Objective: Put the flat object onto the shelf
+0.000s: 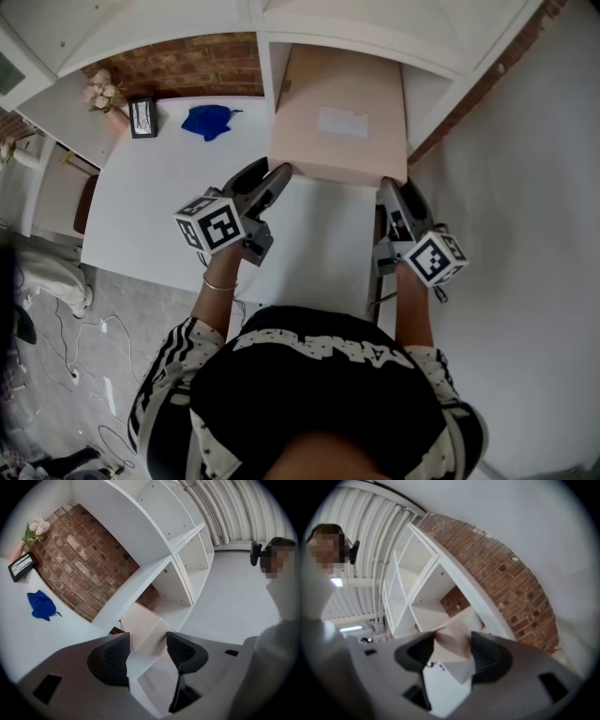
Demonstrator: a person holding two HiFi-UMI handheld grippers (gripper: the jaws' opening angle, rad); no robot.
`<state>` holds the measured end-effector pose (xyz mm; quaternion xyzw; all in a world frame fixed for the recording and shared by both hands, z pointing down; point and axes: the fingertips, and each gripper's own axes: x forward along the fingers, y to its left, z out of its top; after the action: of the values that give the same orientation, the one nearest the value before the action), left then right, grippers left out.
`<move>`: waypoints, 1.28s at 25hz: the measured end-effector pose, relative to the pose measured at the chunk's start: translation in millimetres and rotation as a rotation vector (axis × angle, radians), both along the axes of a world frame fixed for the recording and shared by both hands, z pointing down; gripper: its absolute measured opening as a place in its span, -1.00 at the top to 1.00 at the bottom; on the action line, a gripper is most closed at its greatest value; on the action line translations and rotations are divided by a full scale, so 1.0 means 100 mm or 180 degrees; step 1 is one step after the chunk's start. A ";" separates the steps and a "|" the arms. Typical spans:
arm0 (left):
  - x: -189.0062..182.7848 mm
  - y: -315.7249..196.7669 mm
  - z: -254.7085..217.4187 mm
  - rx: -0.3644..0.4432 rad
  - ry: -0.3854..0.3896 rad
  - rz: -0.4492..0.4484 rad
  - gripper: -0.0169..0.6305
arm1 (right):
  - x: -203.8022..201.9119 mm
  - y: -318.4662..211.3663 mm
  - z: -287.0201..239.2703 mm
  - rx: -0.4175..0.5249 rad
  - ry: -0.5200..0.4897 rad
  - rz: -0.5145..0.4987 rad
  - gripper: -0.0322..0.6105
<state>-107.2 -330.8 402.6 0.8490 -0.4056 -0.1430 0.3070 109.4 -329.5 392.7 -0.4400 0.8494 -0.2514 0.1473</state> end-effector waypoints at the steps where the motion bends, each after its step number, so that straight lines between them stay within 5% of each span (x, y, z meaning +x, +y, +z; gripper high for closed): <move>1: 0.00 -0.01 0.00 -0.0003 0.0000 -0.0001 0.14 | -0.01 -0.01 -0.01 0.0009 -0.0003 -0.0011 0.08; 32: 0.00 -0.31 0.06 -0.0063 -0.0038 -0.0065 0.16 | 0.01 -0.31 0.05 -0.0044 0.0001 0.0077 0.10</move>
<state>-107.4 -361.3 408.2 0.8426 -0.4174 -0.1370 0.3114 110.5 -360.5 397.6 -0.4513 0.8423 -0.2554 0.1470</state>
